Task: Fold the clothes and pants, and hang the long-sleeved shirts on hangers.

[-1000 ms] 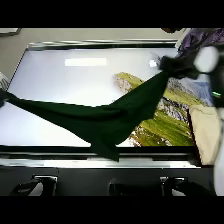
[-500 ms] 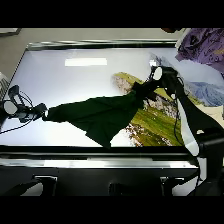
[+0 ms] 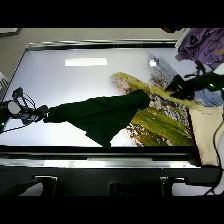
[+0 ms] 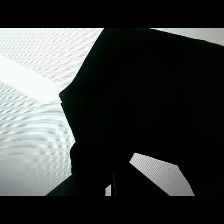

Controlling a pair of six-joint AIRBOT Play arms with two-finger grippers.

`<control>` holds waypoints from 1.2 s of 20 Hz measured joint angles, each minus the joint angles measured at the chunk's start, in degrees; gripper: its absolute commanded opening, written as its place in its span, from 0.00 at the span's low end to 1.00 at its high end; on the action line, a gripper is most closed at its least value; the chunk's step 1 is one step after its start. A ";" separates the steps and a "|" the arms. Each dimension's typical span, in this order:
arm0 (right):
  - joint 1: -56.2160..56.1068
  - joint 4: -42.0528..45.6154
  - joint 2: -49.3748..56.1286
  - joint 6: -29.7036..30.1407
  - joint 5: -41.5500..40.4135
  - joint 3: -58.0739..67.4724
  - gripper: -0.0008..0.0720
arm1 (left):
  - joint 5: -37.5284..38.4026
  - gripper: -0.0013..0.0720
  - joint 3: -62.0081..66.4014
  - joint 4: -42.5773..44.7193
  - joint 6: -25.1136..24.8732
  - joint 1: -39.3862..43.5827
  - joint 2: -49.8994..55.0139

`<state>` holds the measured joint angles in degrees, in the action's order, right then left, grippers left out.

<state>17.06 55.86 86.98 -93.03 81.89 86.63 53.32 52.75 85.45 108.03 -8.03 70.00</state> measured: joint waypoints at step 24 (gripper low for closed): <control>-37.62 -38.58 -11.30 10.23 -47.39 -53.55 0.67 | 1.18 0.04 0.00 -0.02 0.00 0.00 0.04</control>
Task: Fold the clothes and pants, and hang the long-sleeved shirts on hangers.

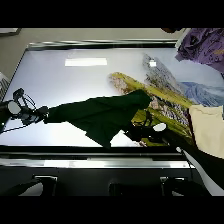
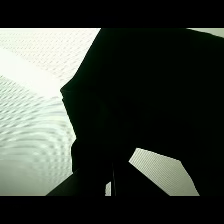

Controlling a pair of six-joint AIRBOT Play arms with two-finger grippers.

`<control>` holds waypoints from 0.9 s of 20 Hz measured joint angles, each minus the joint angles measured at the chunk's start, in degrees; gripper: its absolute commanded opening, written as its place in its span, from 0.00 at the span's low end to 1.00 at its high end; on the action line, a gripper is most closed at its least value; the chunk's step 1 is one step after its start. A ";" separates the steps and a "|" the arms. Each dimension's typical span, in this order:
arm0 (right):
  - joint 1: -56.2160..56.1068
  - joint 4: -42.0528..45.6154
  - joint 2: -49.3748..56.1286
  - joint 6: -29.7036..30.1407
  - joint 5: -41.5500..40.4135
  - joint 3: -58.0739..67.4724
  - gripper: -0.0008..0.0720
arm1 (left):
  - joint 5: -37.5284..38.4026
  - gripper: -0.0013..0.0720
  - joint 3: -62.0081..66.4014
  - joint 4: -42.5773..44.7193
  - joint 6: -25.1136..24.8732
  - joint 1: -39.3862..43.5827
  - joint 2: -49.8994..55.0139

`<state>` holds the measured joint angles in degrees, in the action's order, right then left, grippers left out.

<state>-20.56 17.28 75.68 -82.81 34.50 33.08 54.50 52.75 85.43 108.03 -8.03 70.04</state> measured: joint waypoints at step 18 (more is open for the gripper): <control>5.79 9.86 -9.51 1.18 0.17 26.18 0.04 | 6.19 0.04 16.87 7.82 -4.17 0.00 -7.15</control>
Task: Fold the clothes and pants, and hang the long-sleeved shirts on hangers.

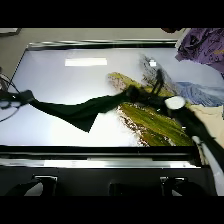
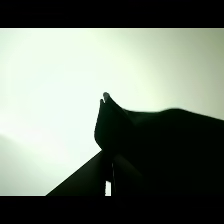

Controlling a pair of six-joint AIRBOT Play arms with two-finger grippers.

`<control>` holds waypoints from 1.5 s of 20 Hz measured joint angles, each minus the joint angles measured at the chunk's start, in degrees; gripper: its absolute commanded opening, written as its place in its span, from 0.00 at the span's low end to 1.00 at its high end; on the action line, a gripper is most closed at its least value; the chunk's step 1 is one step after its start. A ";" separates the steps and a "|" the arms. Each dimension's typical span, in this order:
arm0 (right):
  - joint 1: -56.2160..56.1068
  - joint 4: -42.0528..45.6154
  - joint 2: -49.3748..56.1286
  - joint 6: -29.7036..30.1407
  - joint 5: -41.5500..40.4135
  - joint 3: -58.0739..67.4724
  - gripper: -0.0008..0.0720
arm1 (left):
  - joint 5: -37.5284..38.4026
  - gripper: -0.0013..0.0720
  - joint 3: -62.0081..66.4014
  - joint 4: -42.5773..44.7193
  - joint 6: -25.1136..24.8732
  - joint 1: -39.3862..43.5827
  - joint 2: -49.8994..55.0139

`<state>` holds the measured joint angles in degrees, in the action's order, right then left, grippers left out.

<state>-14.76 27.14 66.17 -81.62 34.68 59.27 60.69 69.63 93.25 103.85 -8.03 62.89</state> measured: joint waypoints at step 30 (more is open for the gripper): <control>9.90 40.00 15.39 -15.98 26.34 39.74 0.05 | -6.73 0.04 13.05 4.90 -0.42 1.95 6.16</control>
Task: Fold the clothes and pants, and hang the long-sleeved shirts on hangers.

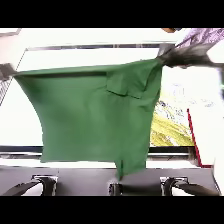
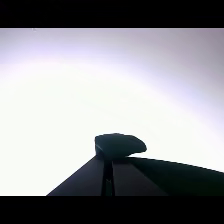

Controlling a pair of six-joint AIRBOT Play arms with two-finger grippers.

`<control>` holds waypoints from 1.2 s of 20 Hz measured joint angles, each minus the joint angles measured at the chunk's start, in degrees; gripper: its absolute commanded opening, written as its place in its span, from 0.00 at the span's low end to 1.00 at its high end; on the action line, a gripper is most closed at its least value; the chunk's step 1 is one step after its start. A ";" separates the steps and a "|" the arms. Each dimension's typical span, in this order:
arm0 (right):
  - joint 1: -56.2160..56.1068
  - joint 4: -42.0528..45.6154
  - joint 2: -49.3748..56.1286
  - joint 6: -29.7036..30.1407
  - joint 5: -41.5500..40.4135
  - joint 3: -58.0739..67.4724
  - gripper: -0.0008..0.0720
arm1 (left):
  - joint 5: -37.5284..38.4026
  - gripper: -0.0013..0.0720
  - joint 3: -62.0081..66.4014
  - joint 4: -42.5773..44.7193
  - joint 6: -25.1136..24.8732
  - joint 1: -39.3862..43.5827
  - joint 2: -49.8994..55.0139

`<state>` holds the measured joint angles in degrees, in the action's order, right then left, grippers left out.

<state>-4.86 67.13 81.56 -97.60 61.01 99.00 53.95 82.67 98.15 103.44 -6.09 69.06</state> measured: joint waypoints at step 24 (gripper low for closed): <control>21.77 -19.50 3.43 20.52 13.99 -30.14 0.72 | 16.46 0.86 -10.05 -13.29 -2.45 -14.99 6.67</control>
<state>16.91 47.64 84.99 -77.08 75.00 68.86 70.41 72.62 84.86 100.99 -21.08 75.72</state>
